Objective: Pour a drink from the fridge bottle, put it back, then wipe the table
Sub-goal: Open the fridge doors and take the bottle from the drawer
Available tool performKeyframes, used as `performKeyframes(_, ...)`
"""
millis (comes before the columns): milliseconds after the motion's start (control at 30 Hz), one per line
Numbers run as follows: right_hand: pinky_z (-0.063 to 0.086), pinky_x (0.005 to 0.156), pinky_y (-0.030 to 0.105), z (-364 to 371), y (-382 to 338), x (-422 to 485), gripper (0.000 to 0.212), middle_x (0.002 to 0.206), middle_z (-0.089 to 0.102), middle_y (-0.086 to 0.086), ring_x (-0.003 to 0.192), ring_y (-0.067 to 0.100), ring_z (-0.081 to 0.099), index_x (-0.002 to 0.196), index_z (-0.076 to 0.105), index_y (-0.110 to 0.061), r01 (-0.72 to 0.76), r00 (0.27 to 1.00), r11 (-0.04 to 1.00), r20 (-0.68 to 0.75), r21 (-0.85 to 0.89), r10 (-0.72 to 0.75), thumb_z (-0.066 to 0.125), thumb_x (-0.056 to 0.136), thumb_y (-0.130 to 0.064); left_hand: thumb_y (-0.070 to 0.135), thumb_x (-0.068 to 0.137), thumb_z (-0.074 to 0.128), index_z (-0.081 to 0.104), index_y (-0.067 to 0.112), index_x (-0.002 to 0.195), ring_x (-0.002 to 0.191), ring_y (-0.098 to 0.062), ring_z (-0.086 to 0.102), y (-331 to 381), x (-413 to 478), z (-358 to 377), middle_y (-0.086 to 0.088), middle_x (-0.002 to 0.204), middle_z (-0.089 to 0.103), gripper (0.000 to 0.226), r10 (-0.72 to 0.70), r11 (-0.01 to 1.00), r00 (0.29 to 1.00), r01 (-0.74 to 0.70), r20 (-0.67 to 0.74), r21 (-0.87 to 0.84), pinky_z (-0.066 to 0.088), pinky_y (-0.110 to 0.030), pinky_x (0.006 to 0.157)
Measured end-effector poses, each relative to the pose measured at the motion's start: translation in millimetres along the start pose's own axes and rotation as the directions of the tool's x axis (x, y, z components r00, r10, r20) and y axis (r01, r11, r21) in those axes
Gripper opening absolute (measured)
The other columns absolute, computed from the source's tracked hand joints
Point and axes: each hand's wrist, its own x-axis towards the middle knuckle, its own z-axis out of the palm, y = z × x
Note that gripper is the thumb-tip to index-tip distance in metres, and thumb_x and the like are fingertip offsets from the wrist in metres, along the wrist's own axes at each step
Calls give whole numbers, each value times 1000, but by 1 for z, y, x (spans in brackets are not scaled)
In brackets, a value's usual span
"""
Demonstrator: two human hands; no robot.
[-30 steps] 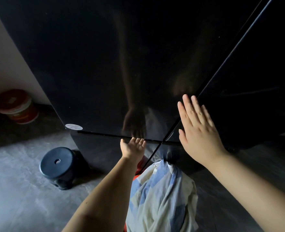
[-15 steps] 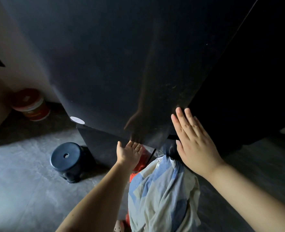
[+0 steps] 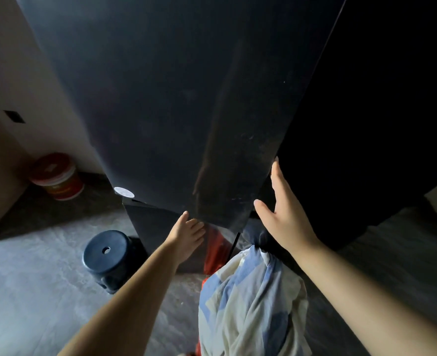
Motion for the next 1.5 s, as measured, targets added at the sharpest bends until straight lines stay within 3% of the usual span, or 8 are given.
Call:
performKeyframes(67,7,100,-5,-3,0,-2,77,155,12,0,132,-13,5,149,10,-4,48,999,999,12,2,-48,56,88,1,32,96,43,57,13,113,93,-18,63,18,-21,0,-8,108,58,29,285,863,953,-206,-107,460,45,-30,79)
performKeyframes(167,3,101,-5,-4,-3,-8,79,149,8,-4,129,-17,0,148,11,1,101,995,995,4,-5,-101,59,85,3,16,87,53,59,9,105,98,-27,57,58,-66,16,-11,104,61,20,816,41,542,-403,202,914,42,-30,80)
performKeyframes(267,2,102,-4,-1,-4,-15,81,149,7,-4,133,-9,5,148,11,0,123,992,992,-15,3,-123,61,84,0,10,86,54,54,7,128,120,-25,48,95,-132,63,-11,129,55,42,718,-606,106,-390,688,693,34,-29,103)
performKeyframes(367,2,104,-2,5,-5,-26,80,154,6,-4,139,-1,6,149,8,-6,86,996,993,5,82,-87,56,86,-2,13,87,48,49,11,138,133,-25,42,121,-178,110,-9,141,49,50,323,-940,-25,-124,946,318,26,-36,115)
performKeyframes(533,2,108,2,16,-9,-50,81,158,-2,-7,143,0,2,151,4,-13,110,992,980,36,166,-117,53,87,-4,25,91,42,38,14,145,141,-25,32,118,-197,167,-6,149,40,55,-70,-944,247,297,966,-144,15,-39,117)
performKeyframes(767,2,106,1,12,-15,-79,78,157,-3,-12,142,-2,-1,151,3,-20,214,969,968,102,129,-227,52,91,-17,28,93,25,65,13,121,127,-27,51,99,-231,158,-7,129,61,52,3,-872,512,422,859,-249,19,-39,113)
performKeyframes(1200,19,111,18,-15,-35,-87,83,158,-9,-9,145,8,-9,151,3,-27,358,927,930,83,86,-365,55,88,-12,29,87,50,69,16,114,124,-25,53,59,-294,86,-5,127,63,35,196,-903,417,430,888,-3,22,-43,110)
performKeyframes(1500,20,99,0,23,-58,-115,95,157,-11,-12,145,5,3,151,-6,-29,481,841,857,179,186,-511,59,85,-8,28,93,38,41,13,143,135,-26,42,32,-301,30,-9,146,44,52,280,-894,371,437,885,99,27,-42,113)
